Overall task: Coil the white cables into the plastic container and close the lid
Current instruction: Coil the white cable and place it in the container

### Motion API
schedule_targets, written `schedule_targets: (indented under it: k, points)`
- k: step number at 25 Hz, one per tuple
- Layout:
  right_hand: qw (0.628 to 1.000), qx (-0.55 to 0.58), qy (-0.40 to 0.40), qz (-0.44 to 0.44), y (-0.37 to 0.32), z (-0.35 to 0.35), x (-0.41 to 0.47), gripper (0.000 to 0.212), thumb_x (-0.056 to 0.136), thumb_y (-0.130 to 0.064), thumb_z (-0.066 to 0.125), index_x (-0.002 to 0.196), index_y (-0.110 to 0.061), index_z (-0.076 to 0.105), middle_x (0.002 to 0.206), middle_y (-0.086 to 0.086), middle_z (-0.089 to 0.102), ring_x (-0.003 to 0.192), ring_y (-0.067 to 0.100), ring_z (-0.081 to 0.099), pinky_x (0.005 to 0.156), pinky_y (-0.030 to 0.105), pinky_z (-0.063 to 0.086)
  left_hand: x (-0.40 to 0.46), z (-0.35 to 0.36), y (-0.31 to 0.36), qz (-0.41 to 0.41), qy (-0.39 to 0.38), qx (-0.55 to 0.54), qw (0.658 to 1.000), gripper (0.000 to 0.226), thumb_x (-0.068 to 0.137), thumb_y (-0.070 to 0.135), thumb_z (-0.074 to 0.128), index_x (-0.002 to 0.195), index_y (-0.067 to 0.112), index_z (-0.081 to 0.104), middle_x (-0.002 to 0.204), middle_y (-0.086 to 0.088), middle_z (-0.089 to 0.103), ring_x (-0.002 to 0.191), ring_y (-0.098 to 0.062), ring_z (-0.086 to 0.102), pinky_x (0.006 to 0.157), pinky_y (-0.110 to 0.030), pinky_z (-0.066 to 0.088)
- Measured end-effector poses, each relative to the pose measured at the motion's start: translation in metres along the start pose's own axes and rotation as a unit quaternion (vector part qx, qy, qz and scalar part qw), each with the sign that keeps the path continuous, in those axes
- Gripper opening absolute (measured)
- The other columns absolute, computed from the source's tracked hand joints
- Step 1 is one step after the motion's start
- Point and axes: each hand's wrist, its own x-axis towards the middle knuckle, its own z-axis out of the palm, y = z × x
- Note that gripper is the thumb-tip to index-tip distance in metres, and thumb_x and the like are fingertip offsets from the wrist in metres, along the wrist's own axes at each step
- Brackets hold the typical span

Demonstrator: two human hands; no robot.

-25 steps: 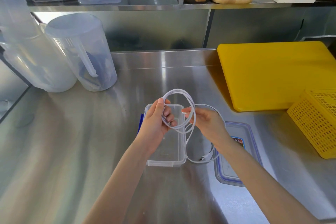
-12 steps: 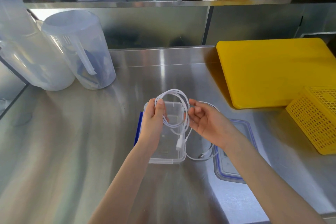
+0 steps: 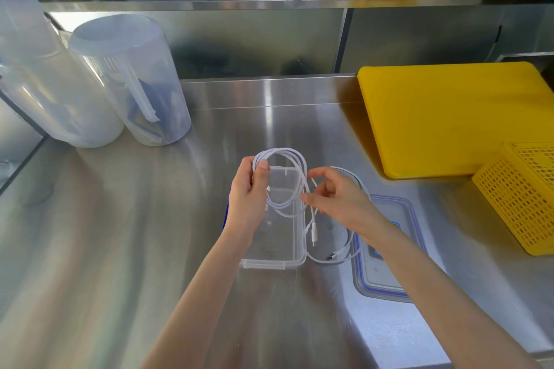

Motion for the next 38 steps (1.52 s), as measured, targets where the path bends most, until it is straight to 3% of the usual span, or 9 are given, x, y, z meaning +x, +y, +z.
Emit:
schedule_targets:
  k: [4, 8, 11, 14, 17, 23, 26, 32, 38]
  points:
    - [0.997, -0.076, 0.0, -0.021, 0.005, 0.006, 0.005, 0.005, 0.09, -0.025, 0.051, 0.091, -0.021, 0.053, 0.062, -0.003, 0.062, 0.051, 0.006, 0.063, 0.049, 0.017, 0.048, -0.003, 0.003, 0.004, 0.006, -0.007, -0.028, 1.0, 0.028, 0.097, 0.023, 0.036, 0.071, 0.022, 0.046, 0.061, 0.006, 0.039, 0.058, -0.01, 0.037, 0.065, -0.03, 0.037]
    - [0.998, 0.031, 0.046, -0.006, 0.008, 0.011, 0.002, 0.021, 0.091, -0.022, 0.048, 0.077, -0.015, 0.062, 0.066, 0.006, 0.068, 0.064, 0.018, 0.071, 0.068, 0.034, 0.06, -0.006, 0.007, 0.005, -0.016, -0.02, -0.066, 0.997, 0.028, 0.098, 0.023, 0.033, 0.072, 0.018, 0.042, 0.061, 0.006, 0.037, 0.05, -0.003, 0.036, 0.063, -0.027, 0.035]
    - [0.994, 0.09, 0.046, 0.031, 0.007, 0.014, -0.001, 0.027, 0.087, -0.036, 0.052, 0.069, -0.019, 0.062, 0.063, 0.002, 0.069, 0.065, 0.017, 0.071, 0.074, 0.038, 0.06, -0.006, 0.008, 0.001, -0.028, -0.025, -0.098, 0.995, 0.029, 0.098, 0.022, 0.032, 0.07, 0.017, 0.039, 0.053, 0.013, 0.039, 0.049, -0.003, 0.036, 0.06, -0.025, 0.035]
    - [0.996, -0.049, 0.057, 0.047, 0.004, 0.018, -0.001, 0.033, 0.081, -0.045, 0.056, 0.076, -0.012, 0.061, 0.07, 0.005, 0.074, 0.07, 0.019, 0.071, 0.077, 0.035, 0.056, -0.015, 0.018, 0.0, -0.021, -0.05, -0.094, 0.994, 0.029, 0.098, 0.021, 0.032, 0.069, 0.019, 0.038, 0.047, 0.017, 0.042, 0.048, -0.001, 0.038, 0.061, -0.024, 0.034]
    - [0.993, -0.082, 0.078, 0.037, 0.004, 0.018, 0.0, 0.025, 0.085, -0.029, 0.052, 0.085, -0.007, 0.062, 0.075, 0.007, 0.073, 0.077, 0.023, 0.069, 0.081, 0.039, 0.054, -0.021, 0.025, 0.0, -0.013, -0.049, -0.082, 0.995, 0.031, 0.097, 0.021, 0.033, 0.067, 0.021, 0.037, 0.056, 0.012, 0.04, 0.051, -0.001, 0.038, 0.06, -0.021, 0.035]
    - [0.997, 0.022, 0.078, -0.017, 0.002, 0.012, 0.002, 0.014, 0.092, -0.018, 0.044, 0.092, -0.012, 0.056, 0.068, -0.01, 0.061, 0.066, 0.007, 0.061, 0.066, 0.019, 0.048, -0.01, 0.011, -0.006, -0.029, -0.02, -0.032, 0.999, 0.03, 0.098, 0.022, 0.032, 0.07, 0.017, 0.043, 0.068, 0.0, 0.045, 0.063, -0.013, 0.046, 0.058, -0.017, 0.046]
    - [0.992, 0.094, 0.08, -0.015, 0.004, 0.014, 0.002, 0.015, 0.093, -0.015, 0.043, 0.089, -0.015, 0.057, 0.068, -0.007, 0.062, 0.07, 0.013, 0.062, 0.072, 0.026, 0.052, -0.008, 0.009, -0.006, -0.036, -0.035, -0.027, 0.998, 0.028, 0.098, 0.021, 0.033, 0.073, 0.017, 0.045, 0.07, -0.002, 0.05, 0.065, -0.011, 0.053, 0.057, -0.013, 0.049]
    - [0.97, 0.235, 0.019, 0.057, 0.009, 0.015, 0.001, 0.021, 0.094, -0.014, 0.039, 0.102, -0.012, 0.059, 0.069, 0.0, 0.053, 0.071, 0.012, 0.053, 0.074, 0.025, 0.047, -0.008, 0.009, -0.01, -0.056, -0.046, -0.064, 0.995, 0.024, 0.097, 0.02, 0.035, 0.078, 0.012, 0.046, 0.071, -0.005, 0.05, 0.061, -0.006, 0.059, 0.055, -0.013, 0.053]
    - [0.958, 0.275, 0.003, 0.082, 0.009, 0.011, 0.005, 0.018, 0.092, -0.017, 0.041, 0.098, -0.015, 0.058, 0.065, 0.0, 0.049, 0.069, 0.012, 0.05, 0.081, 0.031, 0.048, -0.008, 0.007, -0.01, -0.012, -0.051, -0.001, 0.999, 0.027, 0.097, 0.02, 0.035, 0.074, 0.02, 0.048, 0.065, 0.002, 0.052, 0.052, 0.001, 0.056, 0.051, -0.012, 0.05]
